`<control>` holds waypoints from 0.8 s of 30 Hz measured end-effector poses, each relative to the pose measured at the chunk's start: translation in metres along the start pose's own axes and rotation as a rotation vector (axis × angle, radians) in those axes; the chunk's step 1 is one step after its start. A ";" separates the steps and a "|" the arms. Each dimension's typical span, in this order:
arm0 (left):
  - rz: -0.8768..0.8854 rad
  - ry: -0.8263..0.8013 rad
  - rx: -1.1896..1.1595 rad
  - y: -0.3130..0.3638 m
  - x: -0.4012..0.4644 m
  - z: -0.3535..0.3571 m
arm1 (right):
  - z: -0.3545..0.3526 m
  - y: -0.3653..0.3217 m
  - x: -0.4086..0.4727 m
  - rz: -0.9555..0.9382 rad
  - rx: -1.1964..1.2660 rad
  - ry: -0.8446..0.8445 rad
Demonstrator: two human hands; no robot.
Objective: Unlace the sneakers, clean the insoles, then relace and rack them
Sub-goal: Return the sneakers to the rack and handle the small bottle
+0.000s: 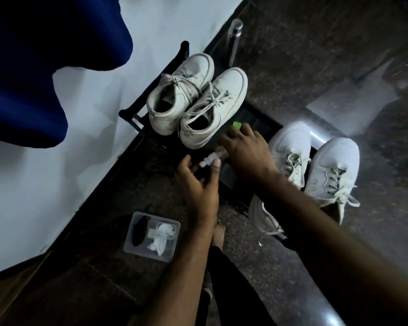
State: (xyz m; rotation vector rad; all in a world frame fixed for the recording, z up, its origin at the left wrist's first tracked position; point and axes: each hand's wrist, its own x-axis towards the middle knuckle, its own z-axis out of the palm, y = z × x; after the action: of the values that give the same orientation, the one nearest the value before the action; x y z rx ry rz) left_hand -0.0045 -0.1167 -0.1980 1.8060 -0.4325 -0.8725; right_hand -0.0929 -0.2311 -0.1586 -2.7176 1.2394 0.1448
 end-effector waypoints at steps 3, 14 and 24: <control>-0.008 -0.017 -0.149 0.012 -0.007 0.010 | -0.009 -0.015 -0.021 0.164 0.151 0.020; 0.152 -0.025 0.033 0.022 0.019 0.004 | 0.017 -0.002 -0.020 0.403 0.546 -0.042; 0.162 -0.251 -0.080 0.015 0.044 0.006 | 0.020 0.035 0.023 0.452 0.436 -0.250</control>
State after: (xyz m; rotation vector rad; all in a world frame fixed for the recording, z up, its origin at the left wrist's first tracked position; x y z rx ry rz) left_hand 0.0222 -0.1547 -0.2016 1.5702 -0.6846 -0.9917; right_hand -0.1047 -0.2672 -0.1850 -1.9626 1.5669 0.2253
